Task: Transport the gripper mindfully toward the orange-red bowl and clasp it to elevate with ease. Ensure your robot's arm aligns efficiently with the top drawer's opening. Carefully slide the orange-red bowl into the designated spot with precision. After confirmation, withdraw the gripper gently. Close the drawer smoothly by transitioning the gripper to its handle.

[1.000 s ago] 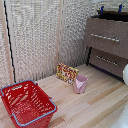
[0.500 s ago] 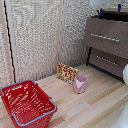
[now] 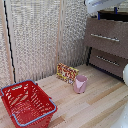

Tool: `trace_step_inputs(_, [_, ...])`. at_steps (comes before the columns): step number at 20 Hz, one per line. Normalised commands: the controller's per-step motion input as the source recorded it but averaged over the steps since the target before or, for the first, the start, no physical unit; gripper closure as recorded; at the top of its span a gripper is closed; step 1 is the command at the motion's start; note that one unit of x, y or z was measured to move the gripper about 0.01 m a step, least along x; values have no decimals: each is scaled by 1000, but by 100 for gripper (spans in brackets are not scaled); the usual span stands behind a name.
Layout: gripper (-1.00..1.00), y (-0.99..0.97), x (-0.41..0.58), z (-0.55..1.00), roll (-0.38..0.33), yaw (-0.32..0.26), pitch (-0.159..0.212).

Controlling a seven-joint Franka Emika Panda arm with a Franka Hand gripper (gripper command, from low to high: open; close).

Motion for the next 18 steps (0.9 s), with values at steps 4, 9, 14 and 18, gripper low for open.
trace_step_inputs(4, [-100, 38, -250, -46, -318, 173, 238])
trace_step_inputs(9, [-100, 126, -221, -45, -321, 134, 253])
trace_step_inputs(14, [-100, 199, -117, -79, -331, 106, 233])
trace_step_inputs(18, [-100, 180, 23, -256, -357, 126, 141])
